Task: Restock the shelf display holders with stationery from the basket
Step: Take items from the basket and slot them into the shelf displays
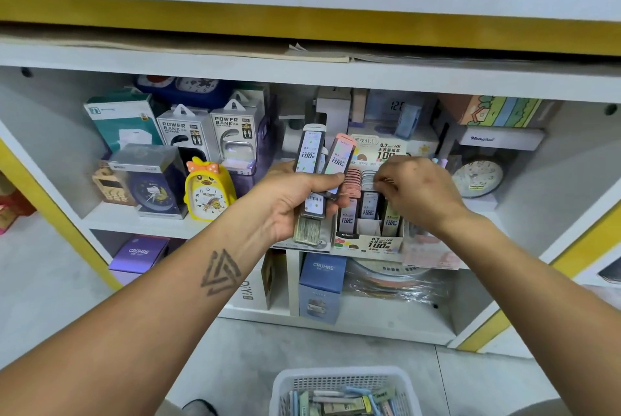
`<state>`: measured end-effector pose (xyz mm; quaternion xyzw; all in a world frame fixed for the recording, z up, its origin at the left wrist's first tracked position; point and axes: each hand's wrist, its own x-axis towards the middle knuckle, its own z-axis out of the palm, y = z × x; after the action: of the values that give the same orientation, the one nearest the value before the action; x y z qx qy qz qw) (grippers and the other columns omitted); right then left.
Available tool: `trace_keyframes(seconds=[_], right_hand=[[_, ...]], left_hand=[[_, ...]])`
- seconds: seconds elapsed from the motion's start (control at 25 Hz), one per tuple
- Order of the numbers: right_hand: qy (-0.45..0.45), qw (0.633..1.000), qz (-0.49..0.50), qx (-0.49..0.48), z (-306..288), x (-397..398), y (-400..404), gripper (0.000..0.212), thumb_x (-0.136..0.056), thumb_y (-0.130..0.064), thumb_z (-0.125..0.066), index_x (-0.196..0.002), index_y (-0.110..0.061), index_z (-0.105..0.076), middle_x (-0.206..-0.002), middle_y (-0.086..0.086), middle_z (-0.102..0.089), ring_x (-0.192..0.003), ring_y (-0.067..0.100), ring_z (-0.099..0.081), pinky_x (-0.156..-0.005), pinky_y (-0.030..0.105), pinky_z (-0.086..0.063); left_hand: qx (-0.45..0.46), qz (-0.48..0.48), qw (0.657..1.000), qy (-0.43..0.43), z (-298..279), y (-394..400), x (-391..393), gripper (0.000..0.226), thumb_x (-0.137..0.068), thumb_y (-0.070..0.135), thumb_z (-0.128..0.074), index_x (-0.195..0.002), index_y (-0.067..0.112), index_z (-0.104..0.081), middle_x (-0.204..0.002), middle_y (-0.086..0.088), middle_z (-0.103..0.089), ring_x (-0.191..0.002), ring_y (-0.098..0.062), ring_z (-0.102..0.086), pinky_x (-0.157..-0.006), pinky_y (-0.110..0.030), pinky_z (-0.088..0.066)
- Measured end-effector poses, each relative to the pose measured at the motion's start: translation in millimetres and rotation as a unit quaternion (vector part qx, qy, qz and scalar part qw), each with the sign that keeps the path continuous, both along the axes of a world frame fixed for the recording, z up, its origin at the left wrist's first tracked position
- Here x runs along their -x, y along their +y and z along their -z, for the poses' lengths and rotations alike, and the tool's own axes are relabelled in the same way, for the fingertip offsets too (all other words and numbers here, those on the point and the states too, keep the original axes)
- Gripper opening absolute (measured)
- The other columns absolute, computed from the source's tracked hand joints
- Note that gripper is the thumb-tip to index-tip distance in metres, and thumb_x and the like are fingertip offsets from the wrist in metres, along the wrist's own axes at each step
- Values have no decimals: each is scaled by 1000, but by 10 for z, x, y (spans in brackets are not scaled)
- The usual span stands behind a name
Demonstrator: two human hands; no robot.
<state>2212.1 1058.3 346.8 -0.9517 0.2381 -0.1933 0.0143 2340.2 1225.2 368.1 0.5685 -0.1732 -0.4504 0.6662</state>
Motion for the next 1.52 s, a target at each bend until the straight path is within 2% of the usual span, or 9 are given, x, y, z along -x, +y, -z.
trace_keyframes(seconds=[0.08, 0.2, 0.36, 0.64, 0.96, 1.04, 1.16, 1.36, 1.52], right_hand=[[-101, 987, 2, -122, -86, -39, 25, 17, -98, -26, -60, -98, -18, -75, -98, -7, -72, -87, 18, -65, -75, 34, -53], [-248, 852, -11, -461, -241, -92, 114, 19, -96, -25, -66, -112, -15, -71, -86, -2, -76, -62, 11, -63, -54, 26, -49], [-322, 785, 2, -529, -359, -1, 101, 20, -90, 1, -69, -109, -3, -66, -76, 11, -74, -52, 13, -58, -50, 22, -48], [-192, 930, -34, -311, -157, 88, 127, 27, -92, -2, -67, -100, -27, -60, -74, 8, -71, -64, 13, -72, -62, 37, -62], [-62, 986, -42, -150, 68, -28, 243, 13, -97, -20, -62, -100, -26, -73, -86, -7, -73, -77, 15, -66, -70, 29, -55], [-157, 960, -19, -233, -27, -65, 248, 15, -97, -24, -61, -101, -23, -76, -91, -3, -76, -74, 16, -67, -70, 30, -54], [-267, 840, -40, -471, -187, -86, 294, 8, -96, -26, -67, -98, -20, -73, -83, 9, -75, -58, 16, -59, -50, 29, -45], [-339, 786, -18, -517, -293, 39, 177, 11, -89, 0, -71, -99, -6, -70, -71, 4, -71, -53, 12, -59, -48, 22, -46], [-294, 874, 30, -385, -331, 166, -52, 15, -92, -5, -69, -96, -19, -70, -84, 10, -72, -59, 14, -66, -61, 31, -58]], left_hand=[[2, 13, 1000, 4, 4, -36, 25, 13, -84, -2, -71, -96, 5, -69, -78, -16, -75, -60, -24, -72, -46, -23, -54], [-3, 42, 999, 4, 4, -69, 72, 21, -84, 1, -73, -104, 5, -69, -87, -18, -74, -62, -25, -72, -46, -23, -53], [-17, 52, 999, 3, 10, -90, 79, 31, -86, 13, -74, -115, 4, -65, -91, -20, -74, -61, -29, -71, -45, -24, -53], [-47, -53, 997, -8, 27, -49, -115, 17, -84, 13, -76, -89, 12, -60, -57, -6, -56, -41, -15, -49, -38, -19, -41], [-38, 26, 996, -78, 87, -41, -70, 15, -82, 2, -74, -86, 11, -64, -56, -5, -54, -42, -15, -48, -38, -20, -37], [-51, 57, 992, -105, 79, -47, -45, 20, -79, 2, -77, -91, 11, -64, -55, -4, -54, -42, -15, -47, -39, -20, -37], [-76, 116, 982, -128, 90, -64, 37, 30, -78, 2, -78, -105, 4, -65, -55, -3, -55, -41, -14, -46, -38, -20, -36], [-93, 133, 985, -62, 41, -83, 55, 28, -86, 30, -73, -101, 9, -62, -63, -6, -58, -46, -16, -48, -39, -20, -37], [-100, 66, 993, 25, 4, -53, -68, 22, -94, 30, -53, -85, 10, -57, -63, -8, -56, -48, -19, -49, -38, -19, -38]])
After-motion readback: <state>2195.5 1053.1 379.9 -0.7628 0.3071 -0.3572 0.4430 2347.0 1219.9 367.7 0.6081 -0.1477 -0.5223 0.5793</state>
